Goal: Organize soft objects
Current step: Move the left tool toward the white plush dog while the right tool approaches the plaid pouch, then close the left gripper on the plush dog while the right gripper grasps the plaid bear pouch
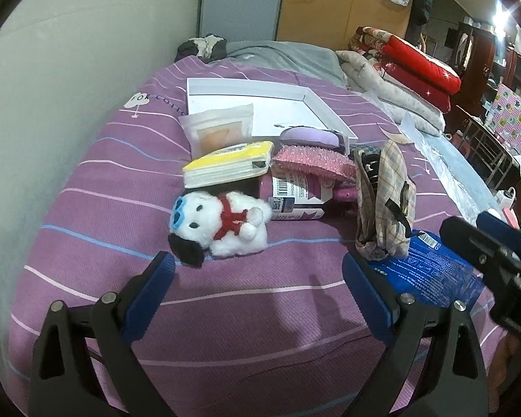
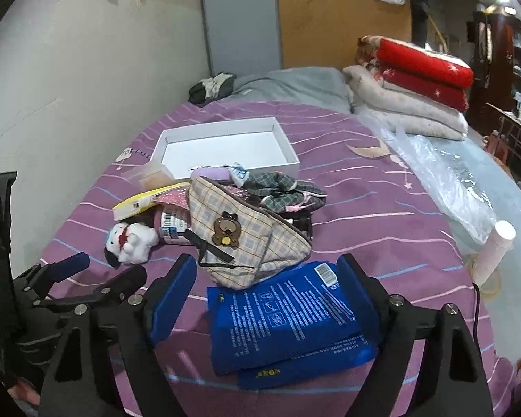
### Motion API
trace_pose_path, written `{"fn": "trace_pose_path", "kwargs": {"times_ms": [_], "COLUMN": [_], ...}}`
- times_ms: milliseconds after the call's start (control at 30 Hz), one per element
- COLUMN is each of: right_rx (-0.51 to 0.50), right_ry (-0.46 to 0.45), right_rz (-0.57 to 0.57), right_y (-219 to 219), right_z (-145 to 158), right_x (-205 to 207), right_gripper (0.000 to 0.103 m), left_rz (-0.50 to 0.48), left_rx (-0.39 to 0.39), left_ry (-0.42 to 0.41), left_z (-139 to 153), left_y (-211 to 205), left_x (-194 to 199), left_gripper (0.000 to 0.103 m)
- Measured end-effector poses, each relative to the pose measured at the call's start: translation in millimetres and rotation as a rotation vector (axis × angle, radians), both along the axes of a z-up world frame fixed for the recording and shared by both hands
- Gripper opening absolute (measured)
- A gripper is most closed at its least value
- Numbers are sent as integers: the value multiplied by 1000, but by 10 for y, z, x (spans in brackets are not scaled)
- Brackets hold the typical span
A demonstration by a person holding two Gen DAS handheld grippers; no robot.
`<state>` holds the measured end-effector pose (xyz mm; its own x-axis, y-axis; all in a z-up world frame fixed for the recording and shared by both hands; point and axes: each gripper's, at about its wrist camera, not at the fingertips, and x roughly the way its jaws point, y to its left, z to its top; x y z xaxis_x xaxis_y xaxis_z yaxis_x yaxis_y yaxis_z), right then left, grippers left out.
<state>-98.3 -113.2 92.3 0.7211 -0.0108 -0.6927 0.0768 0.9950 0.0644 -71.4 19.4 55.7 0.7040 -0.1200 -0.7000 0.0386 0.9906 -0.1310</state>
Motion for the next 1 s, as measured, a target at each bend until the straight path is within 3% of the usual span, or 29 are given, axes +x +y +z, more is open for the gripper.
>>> {"fn": "trace_pose_path", "kwargs": {"times_ms": [233,567,800,1000], "right_rx": [-101,106,236,307], "right_ry": [4,167,201,174], "right_rz": [18,45,-48,-65], "right_y": [101,-50,-93,-111], "right_z": [126,112,34,-71], "right_x": [110,525,765,665], "right_gripper": [85,85,84,79], "left_rz": [1,13,45,80], "left_rx": [-2,-66,-119,-156], "left_ry": [2,5,33,31], "left_z": [5,49,43,46], "left_y": [8,131,272,424], "left_x": [2,40,139,190], "left_gripper": [97,97,97,96]}}
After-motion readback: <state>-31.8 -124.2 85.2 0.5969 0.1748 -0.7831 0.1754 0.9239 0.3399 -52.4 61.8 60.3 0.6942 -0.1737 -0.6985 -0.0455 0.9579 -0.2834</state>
